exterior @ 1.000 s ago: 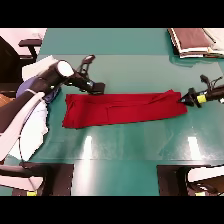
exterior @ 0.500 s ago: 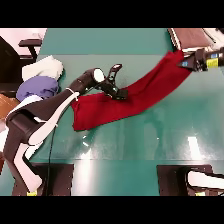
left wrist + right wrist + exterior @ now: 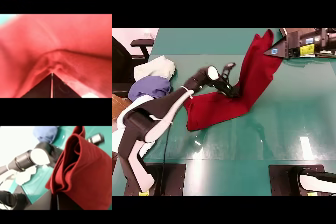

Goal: Fold the shirts.

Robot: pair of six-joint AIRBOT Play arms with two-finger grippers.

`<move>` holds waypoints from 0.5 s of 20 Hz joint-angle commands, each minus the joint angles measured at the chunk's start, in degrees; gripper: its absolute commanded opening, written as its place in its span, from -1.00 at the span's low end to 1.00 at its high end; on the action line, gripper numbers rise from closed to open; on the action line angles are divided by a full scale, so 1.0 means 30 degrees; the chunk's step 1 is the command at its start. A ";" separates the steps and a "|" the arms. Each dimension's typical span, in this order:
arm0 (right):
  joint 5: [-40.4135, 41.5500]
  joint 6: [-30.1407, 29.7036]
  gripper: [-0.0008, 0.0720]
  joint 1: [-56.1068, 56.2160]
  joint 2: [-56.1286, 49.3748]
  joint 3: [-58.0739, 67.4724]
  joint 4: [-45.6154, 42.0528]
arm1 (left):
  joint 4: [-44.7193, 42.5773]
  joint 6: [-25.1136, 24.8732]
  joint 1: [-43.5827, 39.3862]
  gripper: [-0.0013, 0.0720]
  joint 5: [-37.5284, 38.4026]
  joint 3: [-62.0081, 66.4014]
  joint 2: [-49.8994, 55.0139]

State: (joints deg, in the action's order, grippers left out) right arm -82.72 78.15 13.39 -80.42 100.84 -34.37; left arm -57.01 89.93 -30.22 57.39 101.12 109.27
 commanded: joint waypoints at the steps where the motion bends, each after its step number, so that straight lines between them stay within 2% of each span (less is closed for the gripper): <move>1: 0.0947 0.0087 -0.94 0.1639 -0.0007 0.0117 0.0080 | -0.2310 0.0036 0.1814 -0.91 0.1785 0.0335 -0.2390; 6: 0.3738 -0.0678 -0.90 0.6798 -0.2193 0.0124 0.0087 | -0.5588 -0.0306 0.6448 -0.91 0.3249 0.0335 -0.8553; 7: 0.4444 -0.0903 -0.72 0.8014 -0.3016 0.0124 0.0080 | -0.5960 -0.0328 0.7227 -0.91 0.3249 0.0335 -0.9617; 8: 0.5093 -0.1290 -0.46 0.9129 -0.3869 0.0124 0.0073 | -0.6193 -0.0335 0.7854 -0.91 0.3279 0.0335 -1.0477; 9: 0.5705 -0.1559 -0.06 1.0163 -0.4743 0.0124 0.0066 | -0.6390 -0.0335 0.8393 -0.91 0.3366 0.0335 -1.1242; 10: 0.5931 -0.1683 0.20 1.0907 -0.5428 0.0124 0.0080 | -0.6462 -0.0335 0.8786 -0.91 0.3526 0.0335 -1.1825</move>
State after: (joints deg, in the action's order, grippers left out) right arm -70.00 75.20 38.28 -91.22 101.16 -34.04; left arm -73.19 89.27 -8.82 66.52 102.06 80.66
